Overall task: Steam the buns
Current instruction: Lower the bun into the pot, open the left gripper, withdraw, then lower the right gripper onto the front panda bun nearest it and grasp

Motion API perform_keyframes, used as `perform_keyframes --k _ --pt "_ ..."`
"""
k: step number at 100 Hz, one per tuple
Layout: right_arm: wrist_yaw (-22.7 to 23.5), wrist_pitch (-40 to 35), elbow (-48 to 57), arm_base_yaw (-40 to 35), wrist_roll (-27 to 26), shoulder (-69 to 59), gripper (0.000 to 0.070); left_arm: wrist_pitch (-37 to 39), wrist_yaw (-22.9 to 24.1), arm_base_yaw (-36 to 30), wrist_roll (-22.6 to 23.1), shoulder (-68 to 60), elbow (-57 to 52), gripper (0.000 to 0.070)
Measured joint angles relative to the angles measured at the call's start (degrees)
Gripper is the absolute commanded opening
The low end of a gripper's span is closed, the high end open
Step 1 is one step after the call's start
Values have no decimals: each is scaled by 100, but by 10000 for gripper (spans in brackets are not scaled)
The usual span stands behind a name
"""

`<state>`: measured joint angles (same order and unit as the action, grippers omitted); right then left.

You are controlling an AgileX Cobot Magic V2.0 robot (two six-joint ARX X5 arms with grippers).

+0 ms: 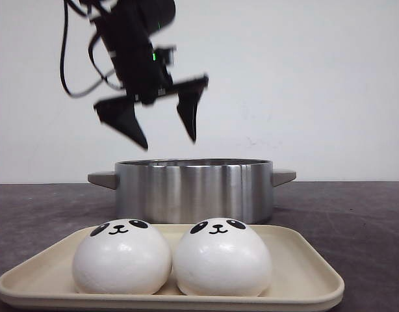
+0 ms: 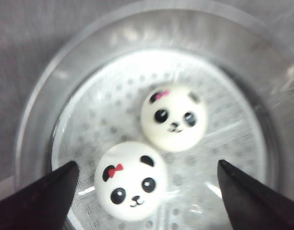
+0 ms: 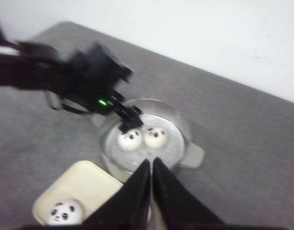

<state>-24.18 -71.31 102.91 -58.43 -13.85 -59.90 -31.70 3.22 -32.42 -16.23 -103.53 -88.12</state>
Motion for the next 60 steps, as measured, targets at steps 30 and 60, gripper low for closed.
perform_keyframes --k 30,60 --pt "72 -50 -636 -2 -382 -133 1 -396 247 -791 -181 2081 -46 551" --pt "693 544 -2435 0 -1027 -2 1 -1217 293 -1912 -205 3609 -46 551"
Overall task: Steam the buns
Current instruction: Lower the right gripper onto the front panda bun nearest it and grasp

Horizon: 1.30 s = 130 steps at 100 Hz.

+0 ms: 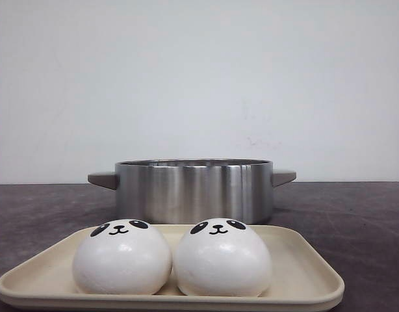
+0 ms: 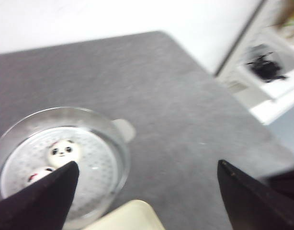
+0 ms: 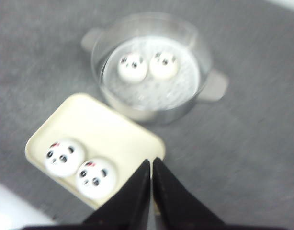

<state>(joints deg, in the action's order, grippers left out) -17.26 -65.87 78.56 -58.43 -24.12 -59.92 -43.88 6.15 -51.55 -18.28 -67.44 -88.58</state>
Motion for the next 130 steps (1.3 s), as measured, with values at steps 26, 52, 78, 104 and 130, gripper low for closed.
perform_keyframes --k 26,52,78,104,130 --pt "1064 1200 -1644 -2 -890 -15 2 -800 149 -376 -59 1178 0 553" --pt "1593 1515 -2260 -2 -1547 -608 486 -1495 608 -376 -59 1832 0 553" --pt "1923 2041 -2258 -2 -1685 -1502 486 -1729 614 -376 -57 2017 0 553" --pt "1812 2465 -2258 55 -1687 -2409 485 -1910 614 -376 -57 2015 0 554" --pt "1871 2774 -2256 267 -1687 -3005 485 -1910 614 -376 -57 2022 0 554"
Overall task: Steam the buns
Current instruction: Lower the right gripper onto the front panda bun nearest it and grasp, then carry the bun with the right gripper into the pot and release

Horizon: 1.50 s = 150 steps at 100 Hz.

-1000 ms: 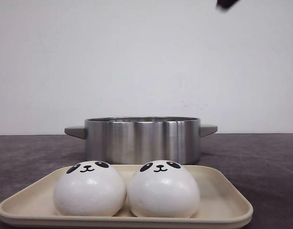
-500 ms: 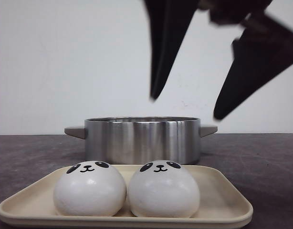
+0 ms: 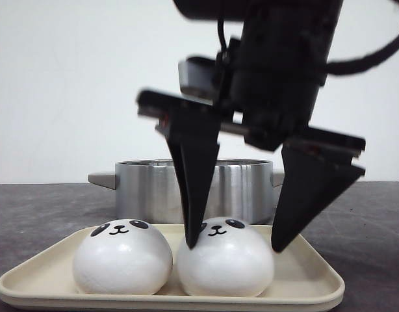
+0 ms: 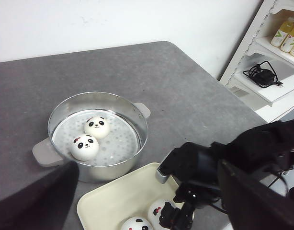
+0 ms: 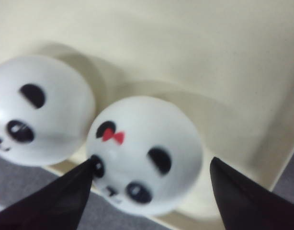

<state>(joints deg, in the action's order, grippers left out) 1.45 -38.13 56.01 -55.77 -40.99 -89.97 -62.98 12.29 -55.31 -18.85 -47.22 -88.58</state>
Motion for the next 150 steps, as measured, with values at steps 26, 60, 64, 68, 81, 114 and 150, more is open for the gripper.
perform_keyframes --k 26,60,64,68,81,114,150 --pt "13 50 0 109 -2 -190 413 0 0 0 20 -2 2 554" --pt "0 77 2 103 -2 -190 0 0 0 0 94 -2 0 554" --pt "-9 66 17 103 -2 -186 0 0 0 0 98 -2 0 554" --pt "-13 37 44 103 -2 -151 0 0 0 0 111 -2 2 554" --pt "2 -293 455 -13 0 280 0 0 0 0 120 -2 2 554" --pt "-289 -339 2691 107 605 951 0 127 -2 0 151 -9 0 554" --pt "-2 -348 3062 1714 1556 -435 0 190 0 0 201 -50 2 554"
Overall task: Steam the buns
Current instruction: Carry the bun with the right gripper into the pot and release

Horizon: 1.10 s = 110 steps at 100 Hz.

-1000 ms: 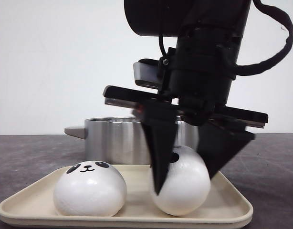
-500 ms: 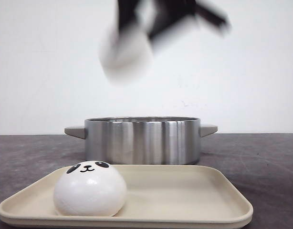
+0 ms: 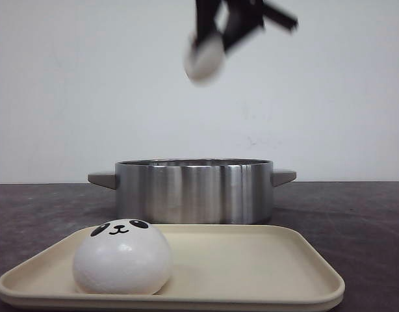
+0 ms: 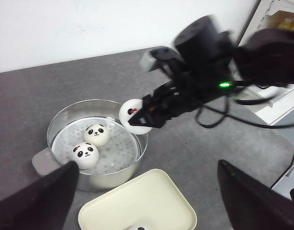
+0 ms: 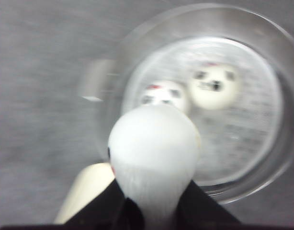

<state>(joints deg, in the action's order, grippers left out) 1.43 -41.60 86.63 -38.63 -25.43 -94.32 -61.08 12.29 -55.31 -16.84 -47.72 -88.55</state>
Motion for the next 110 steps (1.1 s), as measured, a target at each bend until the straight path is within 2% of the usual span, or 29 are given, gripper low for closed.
perform_keyframes --k 10,29,49,54,68,77,83,94,110 --pt "94 42 0 238 173 -466 0 0 0 0 4 -9 -2 554" --pt "728 157 0 413 295 -1202 0 0 0 0 39 -11 -2 554" --pt "761 212 -7 413 310 -1482 8 0 0 0 39 -11 0 554" --pt "754 269 -7 415 310 -1482 62 -2 0 0 39 -11 -2 554" --pt "752 389 -7 413 308 -1482 373 -2 0 0 39 -11 -2 554" --pt "662 358 -7 415 306 -1482 499 -2 0 0 39 -11 0 554" --pt "501 348 -7 415 306 -1482 524 -2 0 0 39 -11 -2 554" --pt "328 352 -7 420 306 -1482 524 -4 0 0 39 -11 -2 554" --pt "306 376 -7 417 306 -1482 524 -26 0 0 39 -11 0 554"
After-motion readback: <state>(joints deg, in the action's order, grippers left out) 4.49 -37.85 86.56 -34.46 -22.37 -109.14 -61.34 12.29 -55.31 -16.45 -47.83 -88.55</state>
